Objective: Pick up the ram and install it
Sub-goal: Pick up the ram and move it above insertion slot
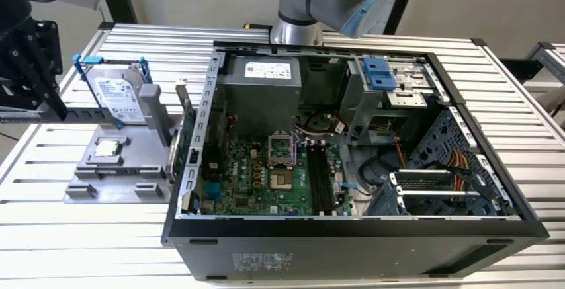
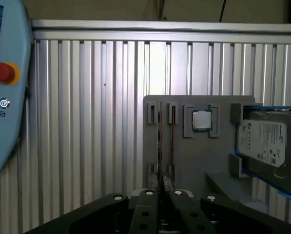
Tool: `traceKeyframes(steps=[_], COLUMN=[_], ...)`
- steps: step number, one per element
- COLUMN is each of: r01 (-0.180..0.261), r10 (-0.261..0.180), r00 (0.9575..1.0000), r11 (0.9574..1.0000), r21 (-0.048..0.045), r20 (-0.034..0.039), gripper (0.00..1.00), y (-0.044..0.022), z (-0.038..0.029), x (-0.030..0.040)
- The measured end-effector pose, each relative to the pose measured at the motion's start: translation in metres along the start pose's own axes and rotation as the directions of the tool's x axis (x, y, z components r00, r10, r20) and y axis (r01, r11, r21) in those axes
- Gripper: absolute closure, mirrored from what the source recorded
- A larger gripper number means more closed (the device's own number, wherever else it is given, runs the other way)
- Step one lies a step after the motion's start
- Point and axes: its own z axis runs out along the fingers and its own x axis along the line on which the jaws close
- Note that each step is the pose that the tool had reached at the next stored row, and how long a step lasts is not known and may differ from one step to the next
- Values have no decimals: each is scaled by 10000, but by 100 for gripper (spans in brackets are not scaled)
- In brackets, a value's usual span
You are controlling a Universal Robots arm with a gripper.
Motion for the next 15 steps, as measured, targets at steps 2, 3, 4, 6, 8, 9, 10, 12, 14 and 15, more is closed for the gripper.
traceKeyframes(steps=[2,3,4,6,8,9,10,12,14,15], r01=[0,-1,-1,0,0,0,0,0,0,0], r10=[0,1,1,0,0,0,0,0,0,0], r00=[10000,10000,10000,10000,10000,10000,10000,10000,10000,10000], r11=[10000,10000,10000,10000,10000,10000,10000,10000,10000,10000], r21=[0,-1,0,-1,-2,-1,-2,-2,-2,-2], r20=[0,-1,-1,-1,-1,-1,-1,-1,-1,-1], gripper=[100,100,100,100,100,100,100,100,100,100], y=[0,0,0,0,0,1,1,1,1,1], z=[-12,-19,-24,-34,-45,-50,-54,-63,-72,-78], x=[0,0,0,0,0,-1,-1,-1,-1,-1])
